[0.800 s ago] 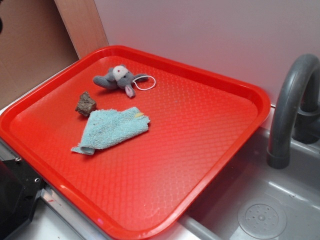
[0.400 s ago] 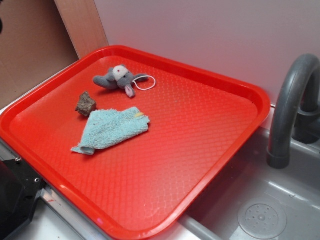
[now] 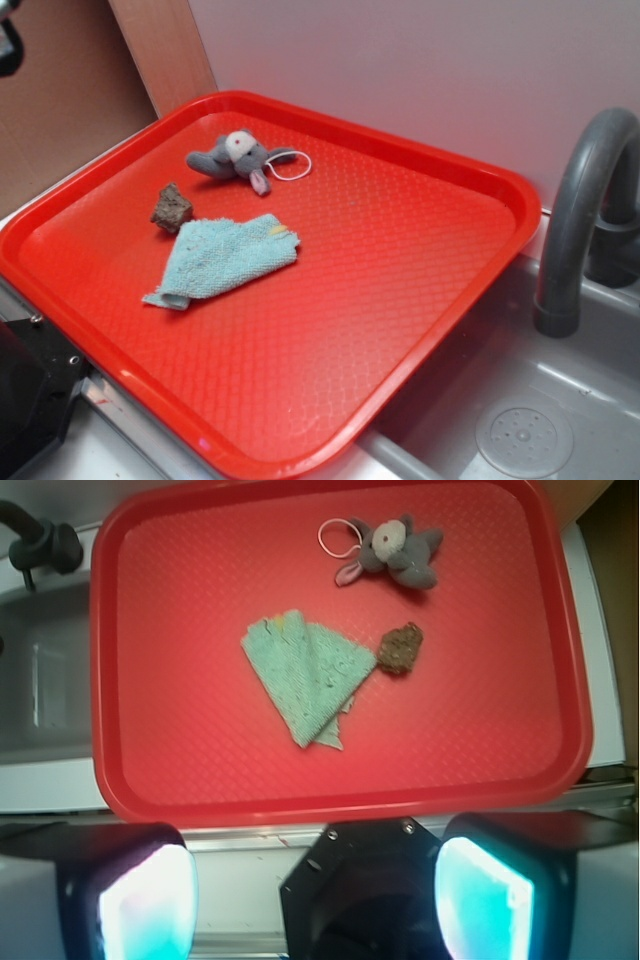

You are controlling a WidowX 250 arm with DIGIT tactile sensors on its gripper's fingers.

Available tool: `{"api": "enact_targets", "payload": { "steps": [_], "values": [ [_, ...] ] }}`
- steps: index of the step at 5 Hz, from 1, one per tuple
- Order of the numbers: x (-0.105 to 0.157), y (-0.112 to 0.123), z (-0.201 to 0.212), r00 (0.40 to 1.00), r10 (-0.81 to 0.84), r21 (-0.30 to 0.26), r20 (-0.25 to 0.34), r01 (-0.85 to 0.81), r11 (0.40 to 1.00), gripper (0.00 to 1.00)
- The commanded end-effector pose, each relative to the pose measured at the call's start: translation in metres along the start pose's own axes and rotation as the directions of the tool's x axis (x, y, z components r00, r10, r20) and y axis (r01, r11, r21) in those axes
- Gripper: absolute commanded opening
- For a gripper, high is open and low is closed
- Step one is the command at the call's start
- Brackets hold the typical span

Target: Grab the blue cloth.

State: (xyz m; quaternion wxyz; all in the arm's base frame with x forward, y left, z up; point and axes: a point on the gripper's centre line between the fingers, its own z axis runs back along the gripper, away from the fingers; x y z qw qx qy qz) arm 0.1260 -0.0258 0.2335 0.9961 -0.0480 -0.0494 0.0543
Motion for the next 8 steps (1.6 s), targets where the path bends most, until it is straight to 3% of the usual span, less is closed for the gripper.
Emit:
{"api": "enact_targets", "payload": {
  "steps": [1, 3, 4, 5, 7, 8],
  "values": [
    [0.022, 0.011, -0.05, 0.994, 0.11, 0.03, 0.009, -0.11, 0.993, 1.0],
    [0.038, 0.023, -0.129, 0.989, 0.144, 0.138, -0.046, -0.136, 0.981, 1.0],
    [0.049, 0.021, -0.157, 0.987, 0.143, 0.167, -0.079, -0.128, 0.978, 1.0],
    [0.062, 0.013, -0.182, 0.987, 0.12, 0.1, -0.102, -0.11, 0.989, 1.0],
    [0.035, -0.019, -0.209, 0.985, 0.044, 0.058, -0.167, -0.035, 0.998, 1.0],
    [0.031, -0.019, -0.212, 0.985, 0.046, 0.054, -0.165, -0.037, 0.998, 0.0]
  ]
}}
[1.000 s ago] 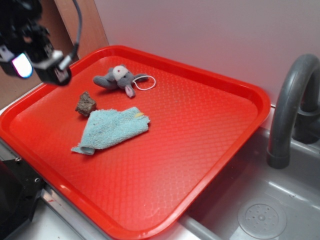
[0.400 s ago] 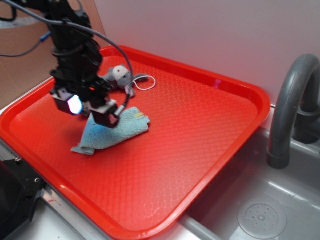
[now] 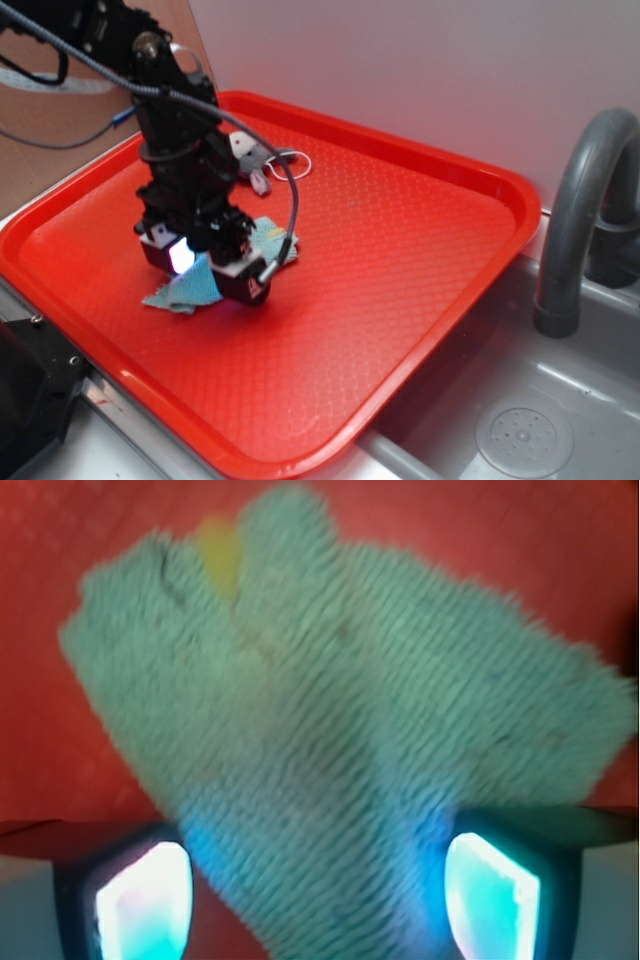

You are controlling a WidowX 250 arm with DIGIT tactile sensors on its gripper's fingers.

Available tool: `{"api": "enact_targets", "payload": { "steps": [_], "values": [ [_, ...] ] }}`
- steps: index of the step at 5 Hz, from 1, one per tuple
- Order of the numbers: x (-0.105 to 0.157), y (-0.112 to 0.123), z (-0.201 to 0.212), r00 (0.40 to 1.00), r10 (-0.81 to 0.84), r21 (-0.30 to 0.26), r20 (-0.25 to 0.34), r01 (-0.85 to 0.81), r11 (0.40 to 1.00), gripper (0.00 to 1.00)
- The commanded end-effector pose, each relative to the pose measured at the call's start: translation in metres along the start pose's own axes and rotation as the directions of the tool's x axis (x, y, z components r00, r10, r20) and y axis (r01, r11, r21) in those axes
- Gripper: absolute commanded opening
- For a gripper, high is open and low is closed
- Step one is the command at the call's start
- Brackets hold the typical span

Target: Grab the blue cloth.

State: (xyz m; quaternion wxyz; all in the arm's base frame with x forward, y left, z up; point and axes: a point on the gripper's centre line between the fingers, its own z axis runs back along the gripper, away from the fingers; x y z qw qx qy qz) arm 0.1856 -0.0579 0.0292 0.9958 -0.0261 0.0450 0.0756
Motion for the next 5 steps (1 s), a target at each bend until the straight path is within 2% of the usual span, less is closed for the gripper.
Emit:
{"api": "enact_targets", "payload": {
  "steps": [1, 2, 3, 4, 5],
  "values": [
    [-0.002, 0.002, 0.0, 1.0, 0.001, 0.016, 0.028, -0.002, 1.0, 0.0],
    [-0.001, 0.007, 0.001, 0.999, 0.011, 0.045, 0.036, -0.013, 0.999, 0.0],
    [-0.001, 0.0, 0.037, 0.999, 0.009, 0.137, -0.051, -0.002, 0.991, 0.0],
    [-0.018, 0.019, 0.087, 0.987, 0.16, 0.004, -0.005, -0.16, 0.987, 0.0],
    [-0.024, 0.022, 0.137, 0.976, 0.207, 0.017, 0.07, -0.208, 0.978, 0.0]
  ]
}}
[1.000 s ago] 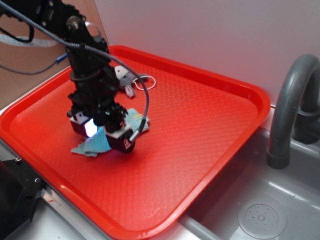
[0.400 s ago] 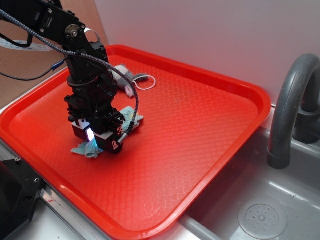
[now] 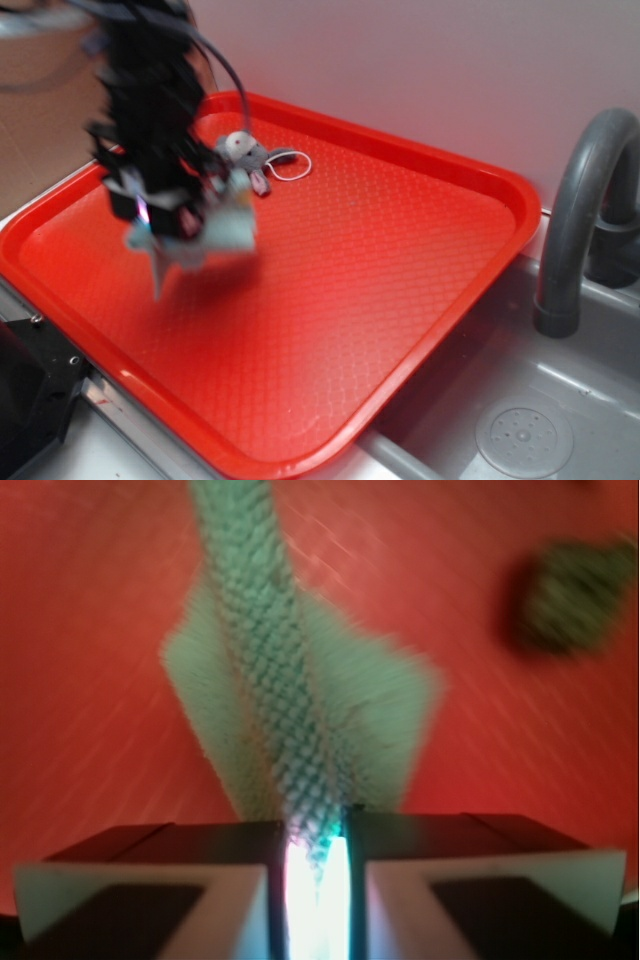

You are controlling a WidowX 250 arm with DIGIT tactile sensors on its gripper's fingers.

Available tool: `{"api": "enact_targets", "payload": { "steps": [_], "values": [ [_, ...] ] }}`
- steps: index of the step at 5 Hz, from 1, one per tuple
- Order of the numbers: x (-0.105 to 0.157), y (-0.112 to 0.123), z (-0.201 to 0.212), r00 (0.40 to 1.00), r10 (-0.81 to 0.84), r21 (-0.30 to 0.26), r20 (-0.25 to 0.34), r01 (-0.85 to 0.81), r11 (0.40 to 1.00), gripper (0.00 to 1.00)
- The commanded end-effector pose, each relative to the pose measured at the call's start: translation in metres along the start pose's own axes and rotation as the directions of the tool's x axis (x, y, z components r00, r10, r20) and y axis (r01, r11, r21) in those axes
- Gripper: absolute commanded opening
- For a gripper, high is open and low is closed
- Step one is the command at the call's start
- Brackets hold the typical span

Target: Grab the blue cloth.

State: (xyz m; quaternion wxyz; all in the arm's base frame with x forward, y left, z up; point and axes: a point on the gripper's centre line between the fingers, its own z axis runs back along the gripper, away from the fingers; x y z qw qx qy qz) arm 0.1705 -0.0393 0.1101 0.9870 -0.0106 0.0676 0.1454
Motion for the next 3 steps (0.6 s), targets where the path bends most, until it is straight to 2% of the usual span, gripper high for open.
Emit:
{"api": "enact_targets", "payload": {
  "steps": [1, 2, 3],
  "values": [
    [-0.017, 0.003, 0.105, 0.985, 0.055, -0.006, 0.165, -0.055, 0.998, 0.0],
    [-0.028, -0.004, 0.133, 0.973, -0.036, 0.013, 0.226, 0.034, 0.999, 0.0],
    [-0.022, -0.006, 0.127, 0.982, -0.057, 0.007, 0.179, 0.057, 0.998, 0.0]
  ]
}}
